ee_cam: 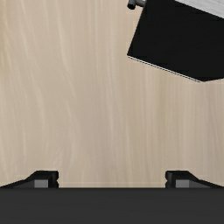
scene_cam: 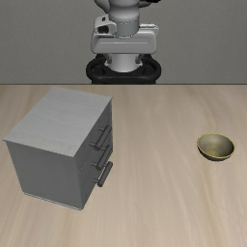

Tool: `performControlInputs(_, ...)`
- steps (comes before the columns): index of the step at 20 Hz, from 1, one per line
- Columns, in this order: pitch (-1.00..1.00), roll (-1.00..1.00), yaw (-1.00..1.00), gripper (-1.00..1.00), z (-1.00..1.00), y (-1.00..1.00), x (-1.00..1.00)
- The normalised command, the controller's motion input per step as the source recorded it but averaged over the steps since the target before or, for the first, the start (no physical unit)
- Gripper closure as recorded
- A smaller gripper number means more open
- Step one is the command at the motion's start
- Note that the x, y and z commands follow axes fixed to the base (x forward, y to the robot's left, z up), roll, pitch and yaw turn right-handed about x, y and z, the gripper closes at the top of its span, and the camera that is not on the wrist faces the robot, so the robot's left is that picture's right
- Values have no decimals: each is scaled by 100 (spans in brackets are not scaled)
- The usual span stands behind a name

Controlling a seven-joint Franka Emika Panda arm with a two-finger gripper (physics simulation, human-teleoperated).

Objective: Pick up the pocelain bowl on the table and place it on the white cabinet

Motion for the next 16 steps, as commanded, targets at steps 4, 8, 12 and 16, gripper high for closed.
performControlInputs(4,0,0,0,-100,0,100,0)
performControlInputs(8,0,0,0,-100,0,100,0)
performControlInputs(12,0,0,0,-100,0,100,0)
performControlInputs(16,0,0,0,-100,0,100,0)
